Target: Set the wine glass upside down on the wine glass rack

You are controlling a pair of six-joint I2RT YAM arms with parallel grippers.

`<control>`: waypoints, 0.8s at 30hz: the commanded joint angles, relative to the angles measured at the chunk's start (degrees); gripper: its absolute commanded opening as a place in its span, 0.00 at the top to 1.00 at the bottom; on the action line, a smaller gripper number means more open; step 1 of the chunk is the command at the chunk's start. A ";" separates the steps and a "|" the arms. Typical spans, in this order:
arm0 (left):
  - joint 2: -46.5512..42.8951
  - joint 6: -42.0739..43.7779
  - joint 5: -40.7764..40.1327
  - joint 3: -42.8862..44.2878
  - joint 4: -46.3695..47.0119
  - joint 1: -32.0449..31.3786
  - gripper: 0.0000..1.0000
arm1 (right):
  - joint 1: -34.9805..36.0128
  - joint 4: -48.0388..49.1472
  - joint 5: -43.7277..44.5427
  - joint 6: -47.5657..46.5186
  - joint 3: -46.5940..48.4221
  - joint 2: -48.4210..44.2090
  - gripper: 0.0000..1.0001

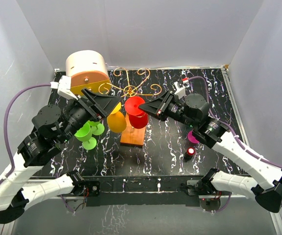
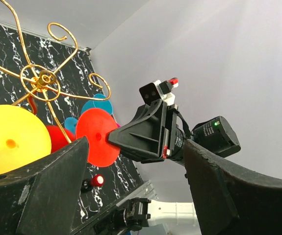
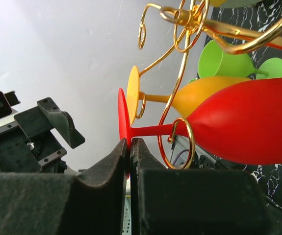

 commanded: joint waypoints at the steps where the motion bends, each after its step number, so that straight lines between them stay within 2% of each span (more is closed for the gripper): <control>1: -1.14 3.63 -1.08 1.91 -2.32 0.19 0.23 | 0.29 4.76 -4.78 0.42 -0.64 -1.68 1.00; 10: -4.35 4.34 -3.62 0.15 -4.23 0.23 0.22 | 0.30 0.68 -4.06 -0.19 -1.04 -4.91 1.00; 24: -5.41 4.77 -4.04 -1.22 -5.20 0.25 0.20 | 0.30 -7.01 6.29 -3.83 0.96 -6.47 1.00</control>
